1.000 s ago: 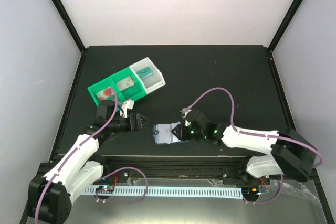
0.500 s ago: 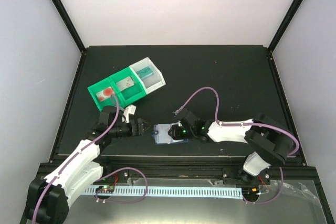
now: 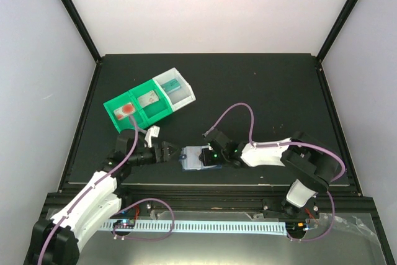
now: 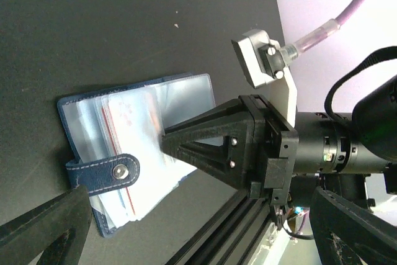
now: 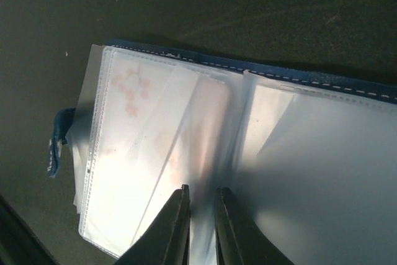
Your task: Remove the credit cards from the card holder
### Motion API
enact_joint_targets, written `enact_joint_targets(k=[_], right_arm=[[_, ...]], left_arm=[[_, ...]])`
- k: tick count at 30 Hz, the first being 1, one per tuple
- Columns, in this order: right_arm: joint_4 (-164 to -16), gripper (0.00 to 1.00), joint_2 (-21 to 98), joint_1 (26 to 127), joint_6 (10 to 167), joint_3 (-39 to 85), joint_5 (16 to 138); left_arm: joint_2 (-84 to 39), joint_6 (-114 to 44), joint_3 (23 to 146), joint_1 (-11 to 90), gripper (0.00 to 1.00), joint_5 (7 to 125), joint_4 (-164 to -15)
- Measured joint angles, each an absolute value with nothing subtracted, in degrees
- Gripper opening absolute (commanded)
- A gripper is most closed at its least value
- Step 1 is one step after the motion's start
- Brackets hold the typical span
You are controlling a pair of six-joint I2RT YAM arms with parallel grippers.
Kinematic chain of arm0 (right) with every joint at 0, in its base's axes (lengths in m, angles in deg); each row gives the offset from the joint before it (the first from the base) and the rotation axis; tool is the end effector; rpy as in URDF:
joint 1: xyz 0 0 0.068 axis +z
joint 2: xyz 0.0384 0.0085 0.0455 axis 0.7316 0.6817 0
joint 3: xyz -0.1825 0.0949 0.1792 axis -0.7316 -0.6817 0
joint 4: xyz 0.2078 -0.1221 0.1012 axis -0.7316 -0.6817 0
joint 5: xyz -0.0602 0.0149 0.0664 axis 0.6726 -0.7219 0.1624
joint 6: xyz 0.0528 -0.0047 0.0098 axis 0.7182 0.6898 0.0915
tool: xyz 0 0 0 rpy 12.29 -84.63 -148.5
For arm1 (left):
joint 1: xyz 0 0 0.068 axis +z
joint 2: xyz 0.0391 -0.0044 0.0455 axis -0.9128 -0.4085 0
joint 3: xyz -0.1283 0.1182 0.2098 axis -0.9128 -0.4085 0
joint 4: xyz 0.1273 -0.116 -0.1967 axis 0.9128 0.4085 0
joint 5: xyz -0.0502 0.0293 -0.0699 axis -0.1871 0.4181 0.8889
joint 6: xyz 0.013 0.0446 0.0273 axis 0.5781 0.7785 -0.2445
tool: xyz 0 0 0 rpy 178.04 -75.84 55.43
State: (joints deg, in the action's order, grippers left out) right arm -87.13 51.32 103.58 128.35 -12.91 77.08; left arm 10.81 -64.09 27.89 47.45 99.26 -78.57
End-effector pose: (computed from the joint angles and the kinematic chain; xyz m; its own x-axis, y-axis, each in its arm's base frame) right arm 0.1600 0.2508 0.1267 -0.9319 -0.1045 -0.3473 -0.2837 0.8064 0.5188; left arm 0.1362 -0.0702 0.1763 -0.9069 -0.2158 -0.3618 0.2035 0.5274 -0.8249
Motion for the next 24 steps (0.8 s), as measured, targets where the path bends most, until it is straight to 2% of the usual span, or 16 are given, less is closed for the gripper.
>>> enact_joint_targets(k=[7, 15, 24], right_arm=[[-83.6, 0.04, 51.1, 103.6, 129.5, -15.2, 77.5], [-75.4, 0.03, 50.6, 103.6, 131.9, -19.7, 75.8], [-70.6, 0.03, 51.1, 103.6, 133.5, -21.8, 73.2]], left_arm=[[14.9, -67.8, 25.2, 46.6, 0.99, 99.3, -79.8], [14.1, -71.4, 25.1, 44.1, 0.99, 99.3, -85.0], [6.3, -72.8, 25.1, 40.5, 0.99, 98.4, -90.0]])
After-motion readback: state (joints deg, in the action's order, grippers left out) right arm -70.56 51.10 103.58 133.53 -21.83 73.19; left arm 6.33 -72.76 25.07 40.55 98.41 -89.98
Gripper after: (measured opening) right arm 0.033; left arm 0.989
